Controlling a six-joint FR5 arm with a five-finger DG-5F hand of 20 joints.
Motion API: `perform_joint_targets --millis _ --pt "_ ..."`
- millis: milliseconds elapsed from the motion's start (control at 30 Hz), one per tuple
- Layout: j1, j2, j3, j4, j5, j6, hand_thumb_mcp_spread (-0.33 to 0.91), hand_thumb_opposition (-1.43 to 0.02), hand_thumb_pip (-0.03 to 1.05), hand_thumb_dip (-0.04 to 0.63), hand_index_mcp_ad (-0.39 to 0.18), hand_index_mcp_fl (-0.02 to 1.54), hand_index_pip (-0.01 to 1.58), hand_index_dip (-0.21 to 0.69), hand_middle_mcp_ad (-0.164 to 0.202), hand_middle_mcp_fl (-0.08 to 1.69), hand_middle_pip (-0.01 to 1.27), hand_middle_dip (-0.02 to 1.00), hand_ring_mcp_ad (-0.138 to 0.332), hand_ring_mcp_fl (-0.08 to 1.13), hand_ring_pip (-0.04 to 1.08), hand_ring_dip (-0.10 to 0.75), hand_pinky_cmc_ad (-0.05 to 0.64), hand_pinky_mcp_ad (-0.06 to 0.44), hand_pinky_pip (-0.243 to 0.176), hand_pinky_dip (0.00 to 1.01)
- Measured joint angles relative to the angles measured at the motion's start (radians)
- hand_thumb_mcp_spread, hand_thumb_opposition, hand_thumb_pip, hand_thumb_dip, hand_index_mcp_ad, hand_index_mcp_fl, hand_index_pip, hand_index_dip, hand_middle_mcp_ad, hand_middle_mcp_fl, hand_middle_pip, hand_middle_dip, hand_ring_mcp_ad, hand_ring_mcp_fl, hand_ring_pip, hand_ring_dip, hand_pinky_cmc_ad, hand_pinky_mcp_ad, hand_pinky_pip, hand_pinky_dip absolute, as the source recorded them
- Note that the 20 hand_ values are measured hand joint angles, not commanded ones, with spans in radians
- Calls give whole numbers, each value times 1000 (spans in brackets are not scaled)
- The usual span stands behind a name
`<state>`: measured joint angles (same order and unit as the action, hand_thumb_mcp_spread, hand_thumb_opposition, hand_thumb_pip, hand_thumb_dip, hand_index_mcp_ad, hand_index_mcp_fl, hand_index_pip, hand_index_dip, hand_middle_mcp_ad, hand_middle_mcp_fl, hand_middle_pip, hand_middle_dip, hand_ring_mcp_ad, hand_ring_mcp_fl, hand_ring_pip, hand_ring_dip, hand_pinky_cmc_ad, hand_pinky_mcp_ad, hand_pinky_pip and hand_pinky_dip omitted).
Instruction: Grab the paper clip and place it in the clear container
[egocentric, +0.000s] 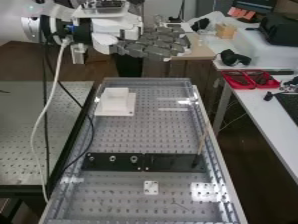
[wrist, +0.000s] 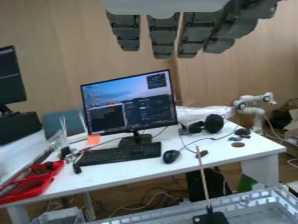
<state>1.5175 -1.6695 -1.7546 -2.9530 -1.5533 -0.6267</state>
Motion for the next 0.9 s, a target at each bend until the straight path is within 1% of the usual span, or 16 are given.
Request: perform_joint_targets --millis 167,200,233,267,300,367,400,433,500,567,600,633,667,700,800,900 --pt "-18 -35 -16 22 11 -1 -5 12 16 7 -54 0 19 -9 75 12 7 42 61 16 12 14 40 37 -10 10" --pt "-24 -45 -18 28 14 -1 23 -19 58 0 -58 0 19 -9 73 12 7 42 56 16 14 17 38 33 -10 21" --pt "-27 -49 -19 30 15 -1 91 -103 190 14 -58 -2 19 -9 73 21 19 40 54 19 24 17 44 54 -10 49" --pt "-34 -59 -21 34 18 0 202 -208 360 37 -65 2 37 -12 73 17 49 51 54 17 30 24 65 65 -10 122" --pt "-37 -63 -22 35 19 0 253 -291 421 42 -77 9 52 -10 75 33 63 47 54 21 38 26 79 101 -10 169" --pt "-52 -82 -24 44 27 2 300 -440 421 54 -117 23 68 -30 75 59 82 82 58 7 63 44 154 166 -12 264" --pt "-59 -90 -24 47 32 3 291 -475 419 66 -122 26 82 -26 77 63 87 98 68 7 70 56 180 178 -10 311" --pt "-63 -95 -24 49 34 4 304 -513 417 70 -126 33 87 -24 75 59 87 112 66 7 66 59 213 215 -21 337" --pt "-75 -112 -23 53 44 2 309 -569 419 84 -129 42 86 -37 75 61 105 131 80 9 73 75 253 248 -30 380" --pt "-85 -130 -19 53 53 -4 312 -620 475 91 -133 58 103 -35 75 59 108 157 84 10 86 89 297 262 -44 414" --pt "-89 -138 -16 53 57 -6 314 -635 480 96 -133 72 101 -33 77 59 108 161 94 7 101 98 295 265 -42 421" --pt "-92 -144 -14 52 59 -8 316 -649 480 94 -134 101 106 -33 75 63 108 161 93 7 101 98 316 281 -47 429" --pt "-97 -154 -11 52 64 -12 312 -667 482 105 -134 122 120 -33 73 59 108 161 91 7 98 101 316 276 -61 428" --pt "-105 -165 -8 52 69 -16 309 -677 482 110 -134 126 117 -33 75 58 105 157 98 7 93 103 333 279 -61 440" --pt "-124 -191 -3 60 77 -27 342 -696 539 127 -134 166 136 -30 77 58 124 173 110 7 96 103 347 297 -63 447" --pt "-142 -216 3 69 80 -37 347 -707 567 129 -138 227 248 -30 77 59 124 173 108 7 96 103 347 297 -63 447"
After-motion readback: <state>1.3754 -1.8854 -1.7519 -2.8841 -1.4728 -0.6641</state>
